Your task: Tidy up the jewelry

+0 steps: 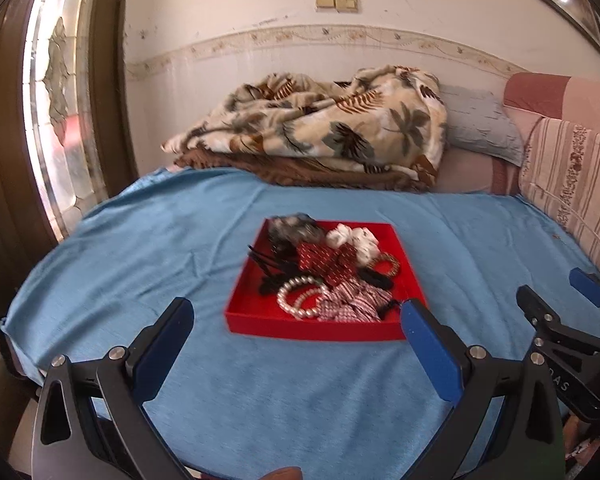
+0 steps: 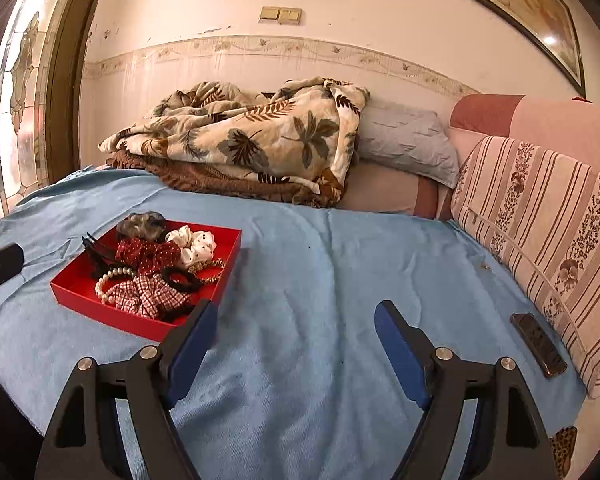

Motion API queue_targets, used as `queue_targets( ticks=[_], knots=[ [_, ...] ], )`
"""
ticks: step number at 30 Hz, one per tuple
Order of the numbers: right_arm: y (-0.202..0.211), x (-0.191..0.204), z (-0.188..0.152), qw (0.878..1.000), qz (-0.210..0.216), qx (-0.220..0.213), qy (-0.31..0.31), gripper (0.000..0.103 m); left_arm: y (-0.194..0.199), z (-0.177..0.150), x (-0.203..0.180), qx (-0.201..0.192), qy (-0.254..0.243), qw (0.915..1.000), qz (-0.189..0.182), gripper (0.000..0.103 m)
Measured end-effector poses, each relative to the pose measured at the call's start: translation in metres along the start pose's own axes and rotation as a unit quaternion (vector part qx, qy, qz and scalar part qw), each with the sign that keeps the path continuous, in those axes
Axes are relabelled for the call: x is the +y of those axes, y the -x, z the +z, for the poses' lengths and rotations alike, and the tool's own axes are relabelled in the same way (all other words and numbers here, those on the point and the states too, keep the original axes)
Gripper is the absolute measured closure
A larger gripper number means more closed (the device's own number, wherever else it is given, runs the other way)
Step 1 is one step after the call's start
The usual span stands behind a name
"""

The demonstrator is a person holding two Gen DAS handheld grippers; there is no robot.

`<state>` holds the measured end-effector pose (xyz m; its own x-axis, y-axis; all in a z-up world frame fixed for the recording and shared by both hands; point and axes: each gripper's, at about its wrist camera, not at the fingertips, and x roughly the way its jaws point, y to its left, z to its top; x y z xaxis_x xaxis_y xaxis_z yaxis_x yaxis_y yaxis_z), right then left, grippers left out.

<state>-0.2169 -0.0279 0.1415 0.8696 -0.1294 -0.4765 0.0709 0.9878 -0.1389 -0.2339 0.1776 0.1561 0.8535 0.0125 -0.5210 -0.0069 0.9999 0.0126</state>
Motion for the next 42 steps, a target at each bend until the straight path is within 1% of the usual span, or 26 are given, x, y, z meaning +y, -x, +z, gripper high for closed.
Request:
queue_targets(
  ticks=[3,7,16,21,33,42],
  knots=[
    [0.000,0.000,-0.002,1.000,-0.004,0.001,0.003,0.017,-0.003,-0.001,-0.001,0.007,0.000,1.0000,-0.006,0.000],
    [-0.002,0.000,-0.004,1.000,-0.006,0.005,0.004,0.017,-0.006,-0.003,-0.001,0.013,-0.001,0.9999,-0.004,0.000],
    [-0.002,0.001,-0.007,1.000,-0.007,0.009,0.010,0.015,-0.012,-0.009,-0.004,0.039,0.003,0.9982,-0.046,0.000],
    [-0.004,-0.001,-0.010,1.000,-0.010,0.017,0.011,0.014,-0.014,-0.010,-0.007,0.047,-0.003,0.9974,-0.055,0.000],
    [-0.007,0.003,-0.013,0.999,-0.008,0.029,0.021,0.014,-0.021,-0.013,0.002,0.060,0.016,0.9967,-0.052,0.000],
    [-0.010,0.004,-0.015,0.999,-0.001,0.038,0.021,0.014,-0.023,-0.014,0.004,0.062,0.017,0.9968,-0.048,0.000]
  ],
)
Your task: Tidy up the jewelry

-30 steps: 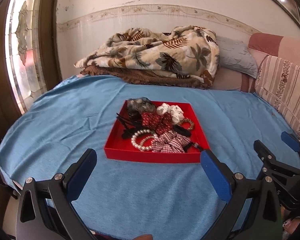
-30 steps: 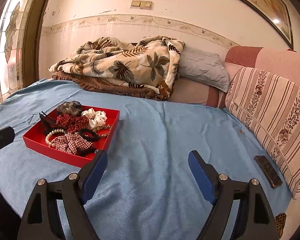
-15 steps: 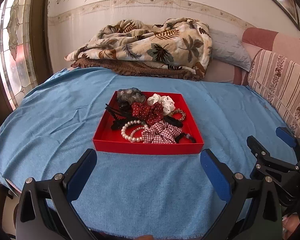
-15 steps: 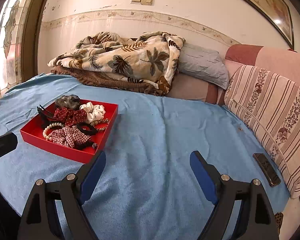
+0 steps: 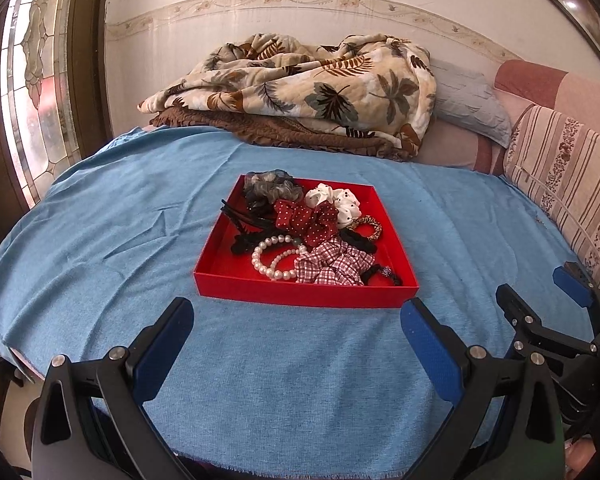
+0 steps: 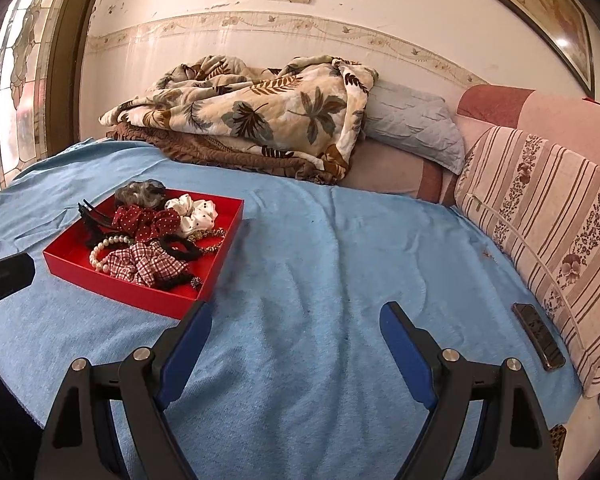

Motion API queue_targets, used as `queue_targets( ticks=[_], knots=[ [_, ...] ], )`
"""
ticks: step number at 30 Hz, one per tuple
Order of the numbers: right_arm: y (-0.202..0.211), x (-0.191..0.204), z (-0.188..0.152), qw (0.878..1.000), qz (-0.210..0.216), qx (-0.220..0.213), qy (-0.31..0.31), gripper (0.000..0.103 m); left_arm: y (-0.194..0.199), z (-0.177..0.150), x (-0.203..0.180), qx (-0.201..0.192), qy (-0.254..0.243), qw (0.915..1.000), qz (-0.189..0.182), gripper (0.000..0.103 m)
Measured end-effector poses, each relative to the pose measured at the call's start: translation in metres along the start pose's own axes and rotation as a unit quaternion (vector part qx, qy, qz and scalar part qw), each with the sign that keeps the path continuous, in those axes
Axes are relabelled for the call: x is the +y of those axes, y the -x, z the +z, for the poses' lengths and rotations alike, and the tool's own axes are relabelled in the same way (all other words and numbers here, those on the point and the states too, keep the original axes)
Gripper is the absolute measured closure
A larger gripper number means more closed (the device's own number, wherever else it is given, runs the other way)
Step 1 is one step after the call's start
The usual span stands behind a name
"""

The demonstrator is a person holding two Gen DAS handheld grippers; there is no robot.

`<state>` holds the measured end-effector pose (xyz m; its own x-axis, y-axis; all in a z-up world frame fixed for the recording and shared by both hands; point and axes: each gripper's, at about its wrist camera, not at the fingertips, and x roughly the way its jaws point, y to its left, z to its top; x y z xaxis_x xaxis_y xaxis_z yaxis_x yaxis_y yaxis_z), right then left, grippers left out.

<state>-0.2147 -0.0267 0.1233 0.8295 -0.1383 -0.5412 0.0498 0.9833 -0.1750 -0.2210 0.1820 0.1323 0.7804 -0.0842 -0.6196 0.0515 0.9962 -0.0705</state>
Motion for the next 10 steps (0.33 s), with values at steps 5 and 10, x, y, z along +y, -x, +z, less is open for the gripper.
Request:
queue_targets(
  ticks=[5,10],
  knots=[
    [-0.0027,0.0008,-0.0011,1.000,0.006,0.006,-0.002,0.014,-0.0026,-0.0013,0.0046,0.002,0.008,0.9999,0.007,0.000],
    [-0.0074,0.0007,-0.0027,1.000,0.012,0.016,-0.005,0.011,-0.0039,-0.0003,0.0076,0.002,0.011,0.9993,0.034,0.000]
  ],
)
